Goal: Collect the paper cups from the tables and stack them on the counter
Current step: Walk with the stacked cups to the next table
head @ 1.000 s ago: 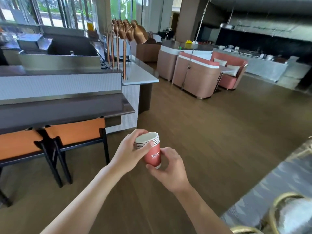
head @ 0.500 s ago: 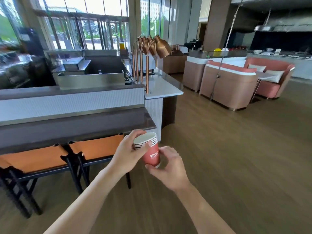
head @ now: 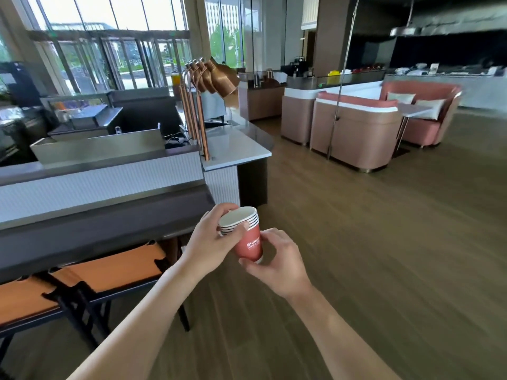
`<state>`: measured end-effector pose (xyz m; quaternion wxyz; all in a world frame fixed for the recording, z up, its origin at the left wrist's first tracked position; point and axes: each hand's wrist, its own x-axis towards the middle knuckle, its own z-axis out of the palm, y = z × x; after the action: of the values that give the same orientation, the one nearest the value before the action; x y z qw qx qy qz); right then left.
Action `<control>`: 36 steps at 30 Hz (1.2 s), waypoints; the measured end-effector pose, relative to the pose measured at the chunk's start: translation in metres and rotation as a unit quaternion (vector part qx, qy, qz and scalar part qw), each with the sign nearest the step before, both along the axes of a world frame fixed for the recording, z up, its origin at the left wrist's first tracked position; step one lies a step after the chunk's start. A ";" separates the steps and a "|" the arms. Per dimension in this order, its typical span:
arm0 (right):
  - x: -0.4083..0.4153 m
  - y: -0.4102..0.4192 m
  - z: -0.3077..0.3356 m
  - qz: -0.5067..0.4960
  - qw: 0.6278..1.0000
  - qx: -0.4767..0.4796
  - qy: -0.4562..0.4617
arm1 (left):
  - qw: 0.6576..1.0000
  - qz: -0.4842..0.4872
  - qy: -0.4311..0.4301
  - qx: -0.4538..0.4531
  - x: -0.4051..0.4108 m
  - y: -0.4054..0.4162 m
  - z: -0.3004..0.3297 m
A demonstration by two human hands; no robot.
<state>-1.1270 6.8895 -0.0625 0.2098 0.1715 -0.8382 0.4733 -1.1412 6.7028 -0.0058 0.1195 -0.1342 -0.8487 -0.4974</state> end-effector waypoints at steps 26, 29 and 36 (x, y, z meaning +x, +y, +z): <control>-0.057 0.257 -0.010 -0.528 0.841 0.055 -0.106 | 0.834 -0.541 -0.095 0.048 -0.230 0.353 -0.028; -0.061 0.255 -0.008 -0.573 0.809 0.053 -0.123 | 0.804 -0.580 -0.120 0.049 -0.245 0.371 -0.030; -0.059 0.246 -0.009 -0.639 0.752 0.031 -0.158 | 0.739 -0.648 -0.168 0.071 -0.251 0.399 -0.044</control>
<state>-1.1864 7.1356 -0.0712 0.3226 -0.4744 -0.7882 0.2229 -1.3919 7.1016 -0.0499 -0.3666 -0.5574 -0.5250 -0.5284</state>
